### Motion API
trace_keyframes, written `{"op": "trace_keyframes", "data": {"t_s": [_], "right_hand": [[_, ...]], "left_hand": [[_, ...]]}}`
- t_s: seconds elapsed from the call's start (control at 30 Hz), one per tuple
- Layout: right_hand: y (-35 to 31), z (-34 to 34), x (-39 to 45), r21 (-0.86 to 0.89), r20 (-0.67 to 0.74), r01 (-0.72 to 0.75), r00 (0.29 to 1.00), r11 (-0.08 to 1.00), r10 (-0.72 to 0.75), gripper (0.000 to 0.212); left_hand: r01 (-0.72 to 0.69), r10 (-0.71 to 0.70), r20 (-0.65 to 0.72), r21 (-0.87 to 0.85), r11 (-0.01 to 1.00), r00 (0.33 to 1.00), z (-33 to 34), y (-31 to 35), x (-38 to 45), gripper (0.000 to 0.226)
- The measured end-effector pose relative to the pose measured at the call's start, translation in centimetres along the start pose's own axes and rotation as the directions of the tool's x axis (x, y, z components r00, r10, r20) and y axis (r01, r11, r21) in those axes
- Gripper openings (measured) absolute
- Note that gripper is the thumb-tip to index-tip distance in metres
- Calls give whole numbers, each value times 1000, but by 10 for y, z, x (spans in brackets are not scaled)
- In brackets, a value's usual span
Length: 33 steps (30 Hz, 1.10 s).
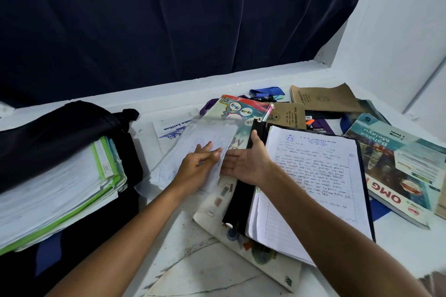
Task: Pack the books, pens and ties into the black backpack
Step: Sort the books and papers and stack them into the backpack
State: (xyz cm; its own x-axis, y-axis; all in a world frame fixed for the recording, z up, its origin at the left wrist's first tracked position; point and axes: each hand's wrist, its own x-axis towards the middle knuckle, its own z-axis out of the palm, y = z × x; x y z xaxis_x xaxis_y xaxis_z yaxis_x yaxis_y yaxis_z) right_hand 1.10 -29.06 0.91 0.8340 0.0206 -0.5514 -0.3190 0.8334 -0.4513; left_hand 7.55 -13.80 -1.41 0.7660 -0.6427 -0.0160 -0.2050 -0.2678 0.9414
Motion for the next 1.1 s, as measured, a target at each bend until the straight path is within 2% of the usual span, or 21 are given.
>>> {"op": "trace_keyframes", "data": {"t_s": [0.17, 0.23, 0.3, 0.37, 0.43, 0.57, 0.63, 0.73, 0.83, 1.0, 1.1], "right_hand": [[-7, -1, -17, -55, -80, -23, 997, 998, 18, 109], [-12, -4, -23, -78, -101, -34, 994, 996, 26, 109], [-16, -6, -29, -136, -127, -32, 992, 990, 15, 107], [-22, -9, -34, -236, -177, -13, 984, 972, -30, 103], [-27, -12, -40, -335, -216, 5, 973, 942, -82, 98], [-37, -16, -49, -427, -226, 32, 964, 904, -141, 86], [-39, -17, -51, -455, -223, 47, 961, 889, -165, 80], [-38, -18, -53, -478, -212, 68, 959, 876, -190, 71], [-36, -15, -53, -484, -177, 95, 963, 870, -203, 65], [-39, -3, -58, -454, -51, 143, 981, 880, -185, 68], [-45, 2, -70, -362, 15, 132, 991, 923, -136, 84]], "left_hand": [[-24, 24, 1, 101, 995, 1000, -4, -4, 5, 37], [-57, 77, -86, 212, 976, 993, -19, -3, 8, 39], [-16, 92, -174, 395, 919, 980, -39, -4, 15, 52], [156, -55, -225, 462, 873, 973, -56, -7, 21, 59], [301, -204, -258, 427, 853, 944, -61, -11, 27, 49], [404, -297, -310, 381, 831, 903, -73, -11, 42, 35], [456, -361, -304, 351, 818, 882, -83, -7, 47, 36], [469, -431, -186, 334, 818, 883, -93, 9, 52, 33], [468, -476, -5, 191, 863, 879, -102, 38, 49, 23], [349, -342, 198, 0, 937, 919, -84, 109, 27, 34], [336, -293, 315, -90, 938, 903, -55, 140, 11, 57]]}}
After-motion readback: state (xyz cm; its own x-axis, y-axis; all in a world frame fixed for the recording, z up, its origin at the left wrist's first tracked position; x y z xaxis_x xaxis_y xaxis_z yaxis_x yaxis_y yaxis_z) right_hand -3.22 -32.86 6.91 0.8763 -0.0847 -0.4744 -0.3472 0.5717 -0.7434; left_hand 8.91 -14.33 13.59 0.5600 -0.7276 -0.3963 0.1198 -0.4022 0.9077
